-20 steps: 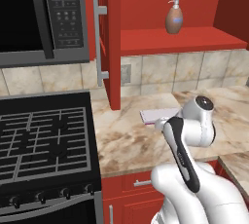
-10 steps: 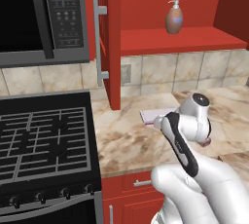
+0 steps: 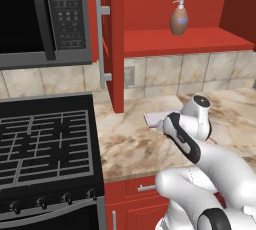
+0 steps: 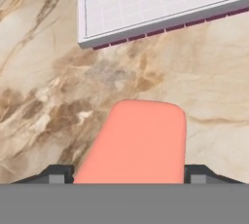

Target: Pick the bar soap and bar soap from the cabinet and place them on the counter.

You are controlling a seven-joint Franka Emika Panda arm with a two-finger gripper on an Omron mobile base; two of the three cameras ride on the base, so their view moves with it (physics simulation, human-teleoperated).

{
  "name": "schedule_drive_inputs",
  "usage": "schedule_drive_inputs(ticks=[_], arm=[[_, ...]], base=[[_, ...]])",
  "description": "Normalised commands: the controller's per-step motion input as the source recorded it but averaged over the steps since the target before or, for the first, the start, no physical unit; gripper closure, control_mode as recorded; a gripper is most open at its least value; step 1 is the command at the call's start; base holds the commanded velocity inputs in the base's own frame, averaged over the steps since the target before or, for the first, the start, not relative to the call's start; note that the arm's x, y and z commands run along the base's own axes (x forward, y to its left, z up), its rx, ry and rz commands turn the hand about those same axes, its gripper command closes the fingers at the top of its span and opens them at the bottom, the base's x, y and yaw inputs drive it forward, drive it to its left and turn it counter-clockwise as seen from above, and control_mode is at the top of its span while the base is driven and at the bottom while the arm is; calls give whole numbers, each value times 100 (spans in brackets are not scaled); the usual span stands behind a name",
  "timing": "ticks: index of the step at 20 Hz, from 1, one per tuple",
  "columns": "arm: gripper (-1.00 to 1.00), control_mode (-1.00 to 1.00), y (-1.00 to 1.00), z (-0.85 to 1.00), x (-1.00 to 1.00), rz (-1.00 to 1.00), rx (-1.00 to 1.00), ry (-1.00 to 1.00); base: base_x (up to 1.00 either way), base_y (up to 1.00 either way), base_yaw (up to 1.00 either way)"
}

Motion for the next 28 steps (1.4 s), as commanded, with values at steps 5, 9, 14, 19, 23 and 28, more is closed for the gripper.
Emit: schedule_drive_inputs(ticks=[5, 9, 14, 19, 23, 28], arm=[[100, -100, 0, -57, 17, 0, 0, 0], [100, -100, 0, -50, 15, 0, 0, 0], [100, -100, 0, -23, 1, 0, 0, -3], [100, -100, 0, -17, 0, 0, 0, -2], [100, -100, 0, -23, 0, 0, -1, 0], [100, -100, 0, -30, 0, 0, -2, -1]], base=[[0, 0, 0], [0, 0, 0], [0, 0, 0], [0, 0, 0], [0, 0, 0], [0, 0, 0]])
